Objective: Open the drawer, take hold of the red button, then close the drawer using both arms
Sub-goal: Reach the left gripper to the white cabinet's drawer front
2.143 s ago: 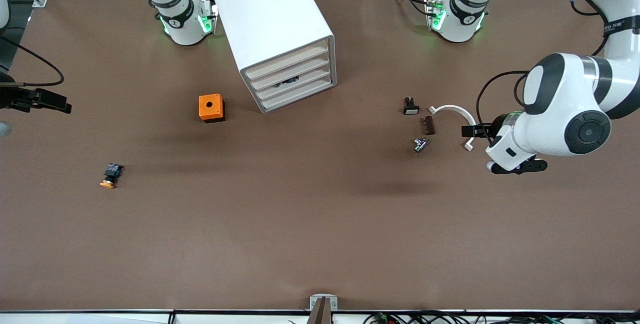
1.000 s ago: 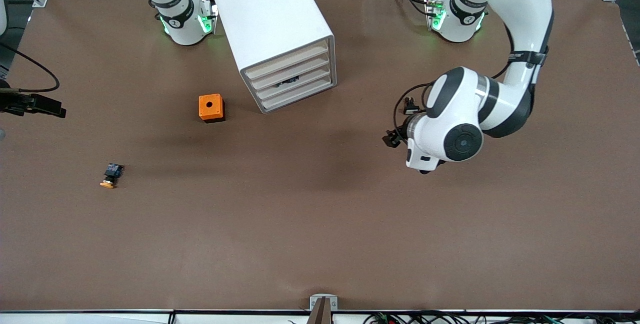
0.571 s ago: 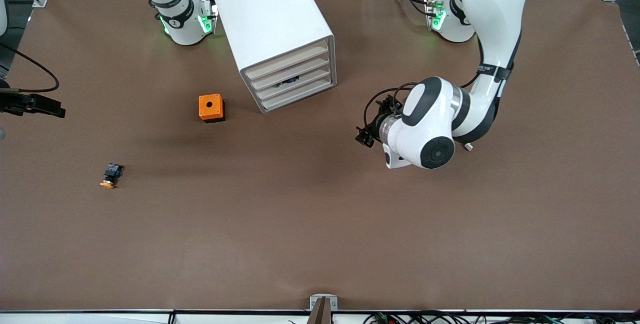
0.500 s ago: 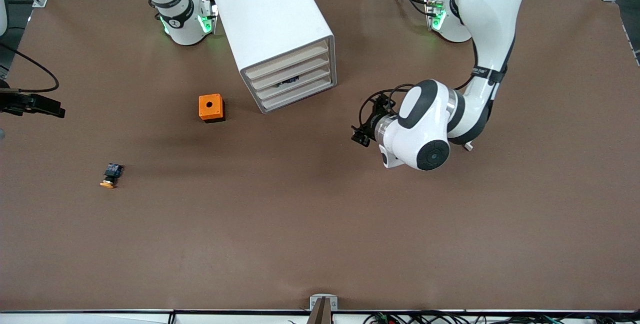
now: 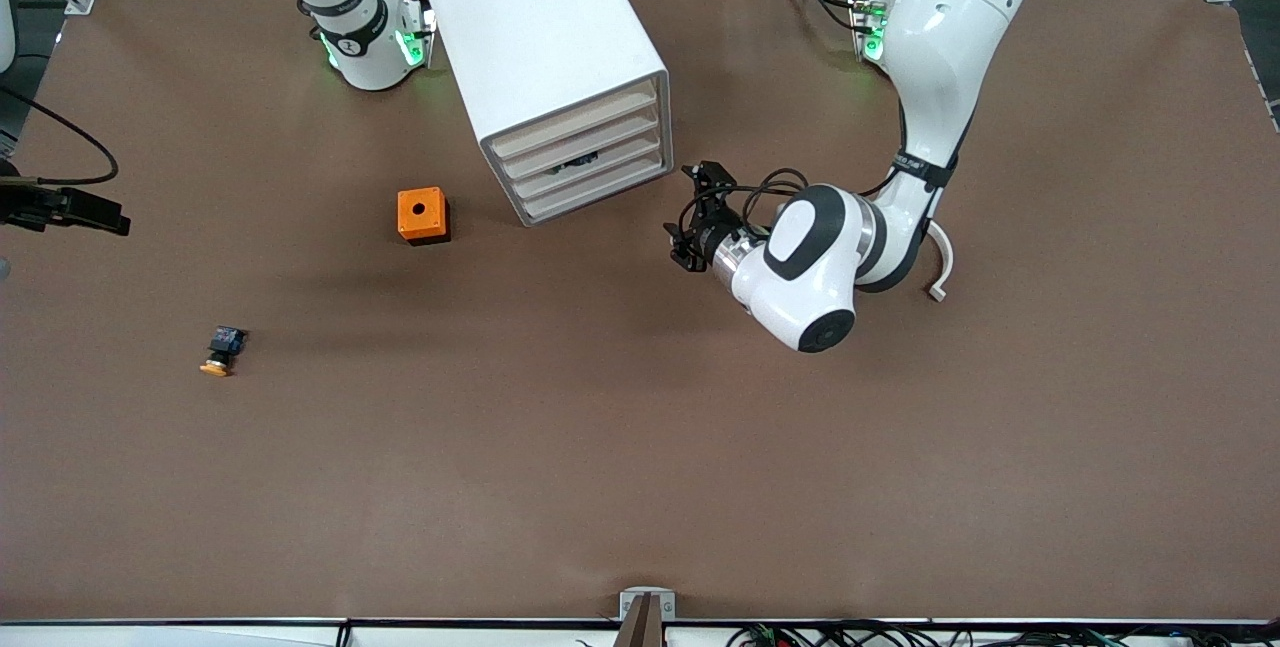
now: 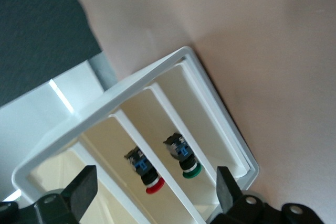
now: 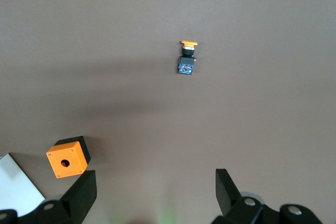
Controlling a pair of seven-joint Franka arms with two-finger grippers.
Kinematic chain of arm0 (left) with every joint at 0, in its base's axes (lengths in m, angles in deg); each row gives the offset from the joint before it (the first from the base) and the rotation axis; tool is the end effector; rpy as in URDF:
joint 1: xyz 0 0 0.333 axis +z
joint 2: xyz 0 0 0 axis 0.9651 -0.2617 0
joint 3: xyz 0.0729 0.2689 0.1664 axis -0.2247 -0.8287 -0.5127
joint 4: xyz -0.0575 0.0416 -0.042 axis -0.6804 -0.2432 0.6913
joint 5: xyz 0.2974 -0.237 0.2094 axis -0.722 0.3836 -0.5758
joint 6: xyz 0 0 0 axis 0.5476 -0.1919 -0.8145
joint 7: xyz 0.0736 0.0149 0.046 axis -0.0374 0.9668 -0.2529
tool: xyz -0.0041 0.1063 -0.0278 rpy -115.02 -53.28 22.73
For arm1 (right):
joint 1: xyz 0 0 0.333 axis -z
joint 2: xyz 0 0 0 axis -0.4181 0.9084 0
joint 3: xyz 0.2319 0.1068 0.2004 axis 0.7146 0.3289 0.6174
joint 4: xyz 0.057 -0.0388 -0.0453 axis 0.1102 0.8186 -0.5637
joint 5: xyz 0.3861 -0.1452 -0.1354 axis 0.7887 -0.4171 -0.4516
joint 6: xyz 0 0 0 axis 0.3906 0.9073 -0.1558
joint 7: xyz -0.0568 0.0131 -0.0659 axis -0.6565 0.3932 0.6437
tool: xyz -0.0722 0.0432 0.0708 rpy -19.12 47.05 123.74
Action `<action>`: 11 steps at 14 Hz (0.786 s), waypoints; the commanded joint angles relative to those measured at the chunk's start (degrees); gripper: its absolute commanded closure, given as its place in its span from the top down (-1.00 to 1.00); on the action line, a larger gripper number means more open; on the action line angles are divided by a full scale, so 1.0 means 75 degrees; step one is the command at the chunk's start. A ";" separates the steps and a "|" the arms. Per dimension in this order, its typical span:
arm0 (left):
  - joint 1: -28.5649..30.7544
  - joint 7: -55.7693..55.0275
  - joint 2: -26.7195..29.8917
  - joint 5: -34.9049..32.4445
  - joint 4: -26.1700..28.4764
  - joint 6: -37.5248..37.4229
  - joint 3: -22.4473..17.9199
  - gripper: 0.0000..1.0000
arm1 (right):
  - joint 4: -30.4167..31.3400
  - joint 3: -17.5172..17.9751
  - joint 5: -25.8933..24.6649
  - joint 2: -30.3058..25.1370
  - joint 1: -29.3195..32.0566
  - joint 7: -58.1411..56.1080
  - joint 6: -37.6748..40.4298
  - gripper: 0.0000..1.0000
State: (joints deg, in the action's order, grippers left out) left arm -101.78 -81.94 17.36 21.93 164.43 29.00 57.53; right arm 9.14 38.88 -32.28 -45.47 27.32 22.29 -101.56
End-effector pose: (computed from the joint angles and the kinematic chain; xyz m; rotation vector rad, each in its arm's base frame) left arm 0.5618 -0.4282 0.2454 -1.7886 -1.7585 1.4751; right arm 0.6120 -0.1051 0.5543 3.0839 -0.0795 -0.2529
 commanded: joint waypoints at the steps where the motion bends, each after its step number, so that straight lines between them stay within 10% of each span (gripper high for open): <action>1: 0.0008 -0.0944 -0.0507 0.0449 -0.0516 -0.0355 0.0006 1.00 | -0.0134 0.0040 -0.0072 0.0060 -0.0008 0.0278 0.0109 1.00; 11: -0.0191 -0.2928 -0.1235 0.0614 -0.0517 -0.1047 0.0311 1.00 | -0.0052 0.0063 0.0314 0.0025 0.0039 0.1181 0.0273 1.00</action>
State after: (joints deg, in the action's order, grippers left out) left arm -103.10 -101.64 9.28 25.20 162.17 22.83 59.50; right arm 9.17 39.17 -31.45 -45.44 27.27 28.57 -100.38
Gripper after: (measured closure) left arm 0.000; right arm 0.000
